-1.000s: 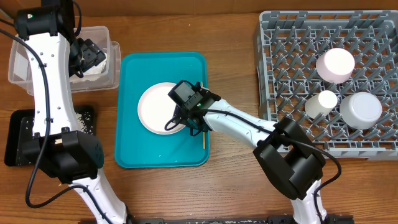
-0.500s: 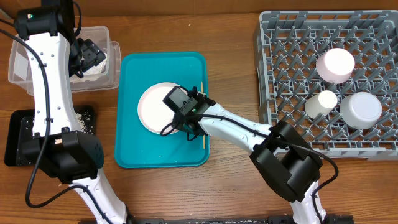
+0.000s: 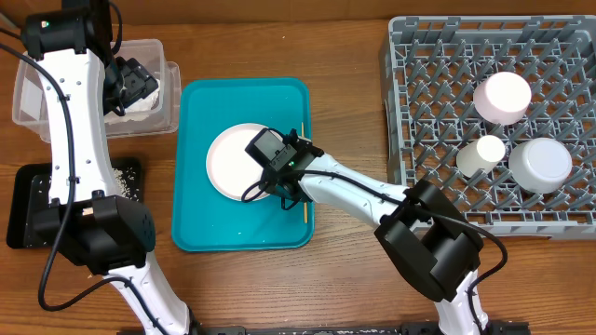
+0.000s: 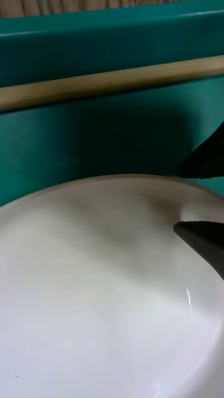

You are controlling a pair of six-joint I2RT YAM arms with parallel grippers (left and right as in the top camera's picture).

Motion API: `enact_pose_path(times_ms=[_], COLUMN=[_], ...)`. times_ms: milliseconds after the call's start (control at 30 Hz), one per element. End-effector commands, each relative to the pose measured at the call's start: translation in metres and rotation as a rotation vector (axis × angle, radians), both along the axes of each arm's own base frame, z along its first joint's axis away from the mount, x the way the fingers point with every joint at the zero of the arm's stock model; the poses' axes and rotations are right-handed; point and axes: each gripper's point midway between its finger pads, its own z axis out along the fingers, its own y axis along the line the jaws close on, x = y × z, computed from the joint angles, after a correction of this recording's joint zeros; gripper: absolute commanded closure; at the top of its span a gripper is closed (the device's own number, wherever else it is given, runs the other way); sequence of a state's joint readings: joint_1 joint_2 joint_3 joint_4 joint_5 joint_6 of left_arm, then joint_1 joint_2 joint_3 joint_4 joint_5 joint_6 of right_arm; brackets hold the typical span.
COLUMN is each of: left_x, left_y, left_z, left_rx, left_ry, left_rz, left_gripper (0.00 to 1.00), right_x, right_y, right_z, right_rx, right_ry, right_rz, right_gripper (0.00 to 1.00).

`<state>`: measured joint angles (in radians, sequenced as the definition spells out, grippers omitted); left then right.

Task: Sort waste into correct bins and load items into the dishwasher
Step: 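Lift the white plate and carry it right to the rack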

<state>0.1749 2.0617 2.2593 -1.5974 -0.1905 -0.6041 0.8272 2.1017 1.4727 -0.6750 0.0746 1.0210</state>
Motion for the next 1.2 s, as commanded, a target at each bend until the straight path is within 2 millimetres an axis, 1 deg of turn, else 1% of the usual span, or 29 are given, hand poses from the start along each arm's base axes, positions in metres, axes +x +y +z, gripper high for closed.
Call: enact_pose_path(times_ms=[0, 67, 200, 267, 400, 467, 567, 700, 767, 867, 1000, 1167], left_x=[0.0, 0.0, 0.0, 0.0, 0.0, 0.0, 0.0, 0.0, 0.0, 0.0, 0.0, 0.0], left_y=[0.0, 0.0, 0.0, 0.0, 0.0, 0.0, 0.0, 0.0, 0.0, 0.0, 0.0, 0.0], left_z=[0.004, 0.004, 0.004, 0.004, 0.004, 0.004, 0.004, 0.004, 0.004, 0.004, 0.004, 0.004], left_rx=[-0.004, -0.004, -0.004, -0.004, -0.004, -0.004, -0.004, -0.004, -0.004, -0.004, -0.004, -0.004], left_ry=[-0.013, -0.014, -0.014, -0.014, -0.013, -0.013, -0.014, -0.014, -0.014, -0.014, -0.014, -0.014], left_rz=[0.009, 0.009, 0.009, 0.009, 0.009, 0.009, 0.009, 0.009, 0.009, 0.009, 0.009, 0.009], left_gripper=[0.0, 0.0, 0.0, 0.0, 0.0, 0.0, 0.0, 0.0, 0.0, 0.0, 0.0, 0.0], right_x=[0.008, 0.01, 0.012, 0.013, 0.015, 0.016, 0.021, 0.03, 0.041, 0.053, 0.071, 0.093], right_y=[-0.008, -0.013, -0.019, -0.021, -0.023, -0.022, -0.017, -0.026, -0.035, -0.048, -0.079, -0.128], right_z=[0.0, 0.0, 0.0, -0.001, 0.003, 0.008, 0.021, 0.045, 0.065, 0.089, 0.13, 0.185], right_rx=[-0.015, -0.021, -0.015, -0.013, 0.0, 0.009, 0.032, 0.029, 0.033, 0.046, 0.044, 0.005], right_ry=[-0.004, 0.004, 0.027, 0.036, 0.041, 0.034, 0.022, -0.012, -0.054, -0.1, -0.182, -0.325], right_rz=[-0.025, -0.036, -0.048, -0.054, -0.055, -0.036, -0.002, 0.009, 0.016, 0.022, 0.049, 0.104], right_gripper=[0.81, 0.87, 0.91, 0.96, 0.96, 0.96, 0.96, 0.96, 0.96, 0.96, 0.96, 0.96])
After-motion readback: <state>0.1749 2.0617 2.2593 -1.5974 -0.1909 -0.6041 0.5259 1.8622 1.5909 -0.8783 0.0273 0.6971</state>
